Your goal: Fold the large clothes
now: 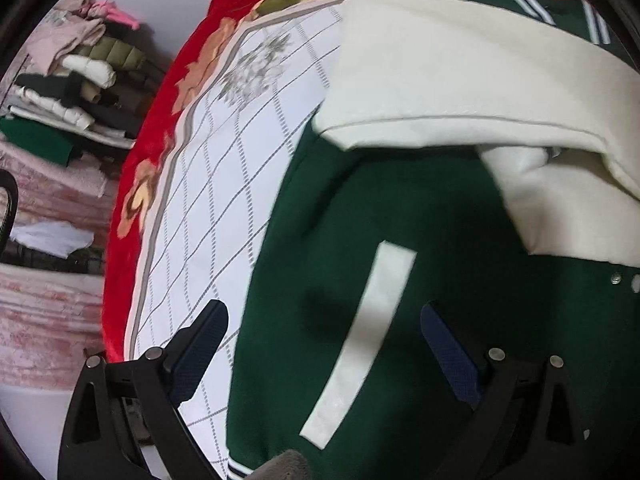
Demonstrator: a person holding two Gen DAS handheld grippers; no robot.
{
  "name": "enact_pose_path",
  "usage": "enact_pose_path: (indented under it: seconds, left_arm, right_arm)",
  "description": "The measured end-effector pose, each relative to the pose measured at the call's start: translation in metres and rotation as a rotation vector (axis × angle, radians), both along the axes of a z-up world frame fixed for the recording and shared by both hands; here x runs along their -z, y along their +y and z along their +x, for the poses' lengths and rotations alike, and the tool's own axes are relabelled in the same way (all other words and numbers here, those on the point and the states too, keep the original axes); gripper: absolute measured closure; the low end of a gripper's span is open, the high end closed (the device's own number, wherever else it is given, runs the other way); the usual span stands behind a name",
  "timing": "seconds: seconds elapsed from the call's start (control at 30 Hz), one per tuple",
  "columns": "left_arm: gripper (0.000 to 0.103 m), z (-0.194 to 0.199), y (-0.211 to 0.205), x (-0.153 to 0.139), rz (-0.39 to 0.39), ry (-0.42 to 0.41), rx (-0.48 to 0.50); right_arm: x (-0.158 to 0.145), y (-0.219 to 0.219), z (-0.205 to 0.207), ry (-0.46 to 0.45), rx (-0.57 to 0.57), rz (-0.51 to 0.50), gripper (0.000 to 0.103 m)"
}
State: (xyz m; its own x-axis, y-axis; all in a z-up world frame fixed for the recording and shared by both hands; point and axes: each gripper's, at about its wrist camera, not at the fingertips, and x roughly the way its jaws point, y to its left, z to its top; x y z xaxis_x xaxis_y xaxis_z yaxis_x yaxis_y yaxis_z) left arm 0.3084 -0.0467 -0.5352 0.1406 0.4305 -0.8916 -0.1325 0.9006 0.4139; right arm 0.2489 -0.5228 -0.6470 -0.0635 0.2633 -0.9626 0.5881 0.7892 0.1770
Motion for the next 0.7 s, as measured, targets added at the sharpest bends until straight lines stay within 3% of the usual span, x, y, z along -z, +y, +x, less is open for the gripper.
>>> enact_pose_path:
  seconds: [0.2, 0.23, 0.3, 0.37, 0.43, 0.5, 0.63, 0.7]
  left_arm:
    - [0.003, -0.002, -0.002, 0.007, -0.025, 0.017, 0.046]
    - [0.003, -0.001, 0.003, 0.008, -0.020, 0.018, 0.038]
    - [0.003, 0.005, 0.022, 0.010, 0.010, 0.012, 0.009]
    - [0.003, 0.016, 0.038, 0.012, 0.066, -0.003, -0.010]
    - [0.003, 0.035, 0.058, 0.020, 0.141, -0.014, -0.028]
    - [0.003, 0.058, 0.078, 0.034, 0.199, -0.007, -0.046]
    - [0.000, 0.089, 0.109, 0.054, 0.129, 0.010, -0.107]
    - [0.000, 0.094, 0.118, 0.053, 0.119, -0.021, -0.118]
  right_arm:
    - [-0.031, 0.000, 0.002, 0.066, 0.026, -0.257, 0.089]
    - [-0.035, 0.003, 0.003, 0.076, 0.012, -0.261, 0.089]
    - [-0.044, 0.014, 0.005, 0.041, 0.032, -0.177, 0.086]
    - [-0.055, 0.037, 0.016, 0.014, 0.017, -0.197, 0.059]
    - [-0.059, 0.065, 0.031, -0.025, -0.007, -0.198, 0.049]
    - [-0.057, 0.087, 0.039, -0.035, -0.008, -0.173, 0.049]
    - [-0.054, 0.120, 0.053, -0.036, -0.015, -0.152, 0.049]
    - [-0.059, 0.130, 0.059, -0.042, -0.027, -0.171, 0.049]
